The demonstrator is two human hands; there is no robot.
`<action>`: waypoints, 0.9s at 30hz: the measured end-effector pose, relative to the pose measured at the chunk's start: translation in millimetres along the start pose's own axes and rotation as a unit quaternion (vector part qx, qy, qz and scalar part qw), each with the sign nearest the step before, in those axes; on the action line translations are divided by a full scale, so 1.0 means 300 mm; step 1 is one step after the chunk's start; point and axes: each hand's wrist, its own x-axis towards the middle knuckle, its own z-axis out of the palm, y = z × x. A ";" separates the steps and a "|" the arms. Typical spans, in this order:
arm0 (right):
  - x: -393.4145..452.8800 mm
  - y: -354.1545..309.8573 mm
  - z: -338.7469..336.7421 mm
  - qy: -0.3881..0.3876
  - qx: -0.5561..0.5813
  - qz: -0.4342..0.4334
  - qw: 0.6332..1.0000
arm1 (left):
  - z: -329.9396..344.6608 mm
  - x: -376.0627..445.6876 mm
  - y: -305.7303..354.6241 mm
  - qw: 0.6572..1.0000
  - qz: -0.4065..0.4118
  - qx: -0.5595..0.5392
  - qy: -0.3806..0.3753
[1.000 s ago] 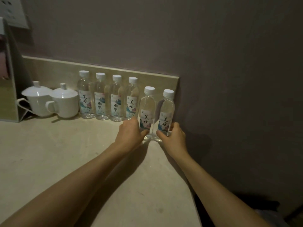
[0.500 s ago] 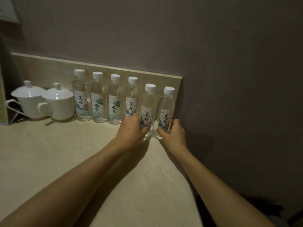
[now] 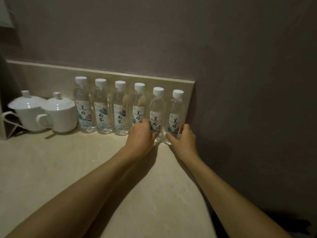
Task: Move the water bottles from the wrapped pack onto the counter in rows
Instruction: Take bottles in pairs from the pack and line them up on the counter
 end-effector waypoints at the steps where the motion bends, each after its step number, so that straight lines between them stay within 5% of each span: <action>1: 0.004 0.000 0.002 0.000 -0.001 -0.001 1.000 | 0.003 0.004 0.001 1.000 0.000 0.004 0.000; 27: 0.070 -0.003 0.025 0.006 0.003 -0.003 1.000 | 0.055 0.068 0.024 0.996 -0.016 0.083 0.014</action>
